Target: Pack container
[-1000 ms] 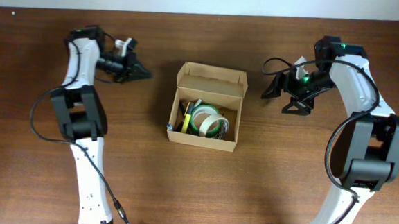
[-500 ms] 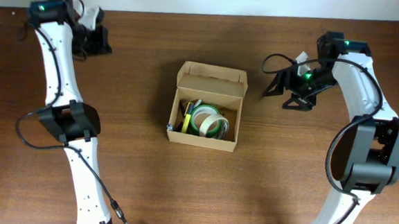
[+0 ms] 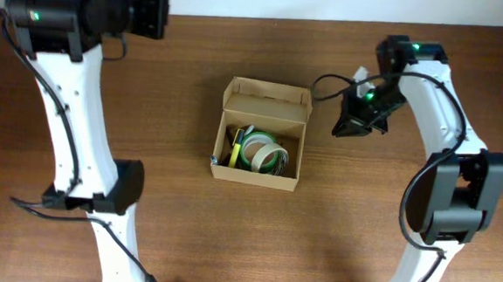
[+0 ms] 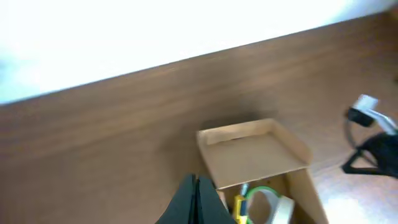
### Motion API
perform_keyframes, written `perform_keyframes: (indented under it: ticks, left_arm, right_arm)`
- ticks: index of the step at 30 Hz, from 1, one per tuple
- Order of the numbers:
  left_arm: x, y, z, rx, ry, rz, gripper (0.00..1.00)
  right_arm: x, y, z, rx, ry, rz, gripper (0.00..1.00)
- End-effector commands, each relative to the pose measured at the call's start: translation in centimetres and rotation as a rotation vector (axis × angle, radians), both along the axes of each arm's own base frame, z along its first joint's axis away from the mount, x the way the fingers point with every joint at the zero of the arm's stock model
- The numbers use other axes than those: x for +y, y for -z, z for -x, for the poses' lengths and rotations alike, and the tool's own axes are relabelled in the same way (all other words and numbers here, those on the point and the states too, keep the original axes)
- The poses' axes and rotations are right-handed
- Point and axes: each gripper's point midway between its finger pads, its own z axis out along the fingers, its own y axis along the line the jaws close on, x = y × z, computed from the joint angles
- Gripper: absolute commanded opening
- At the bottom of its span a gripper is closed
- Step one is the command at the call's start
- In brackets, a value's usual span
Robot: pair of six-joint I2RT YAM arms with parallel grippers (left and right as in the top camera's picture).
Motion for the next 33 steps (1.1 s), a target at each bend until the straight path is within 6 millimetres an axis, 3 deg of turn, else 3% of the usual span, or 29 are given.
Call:
perform_keyframes:
  ticks: [1, 5, 10, 17, 22, 26, 33]
  left_arm:
    - [-1.6, -1.6, 1.5, -0.036, 0.015, -0.023, 0.02]
    - [-3.6, -2.9, 3.0, -0.076, 0.042, -0.052, 0.02]
    - [-6.3, -3.0, 4.0, -0.082, 0.1, -0.065, 0.02]
    - [-8.9, -0.7, 4.4, -0.013, 0.148, -0.109, 0.02]
    - [-8.9, 3.1, 3.9, 0.099, 0.131, -0.202, 0.02]
    - [-8.6, 6.5, 3.8, 0.208, 0.128, -0.252, 0.02]
    - [-8.8, 14.0, 5.8, 0.469, 0.17, -0.337, 0.02]
  right_arm:
    - [0.5, -4.7, -0.7, -0.175, -0.094, 0.146, 0.06]
    - [2.0, -10.5, -0.3, -0.361, -0.174, 0.263, 0.06]
    - [4.0, -17.6, 1.8, -0.589, -0.246, 0.359, 0.04]
    - [3.3, -24.1, 6.1, -0.789, -0.246, 0.48, 0.04]
    - [1.5, -27.8, 8.8, -0.91, -0.193, 0.507, 0.04]
    - [-0.4, -29.6, 10.1, -0.966, -0.147, 0.547, 0.04]
    - [-3.3, -30.6, 11.5, -0.982, -0.108, 0.649, 0.08]
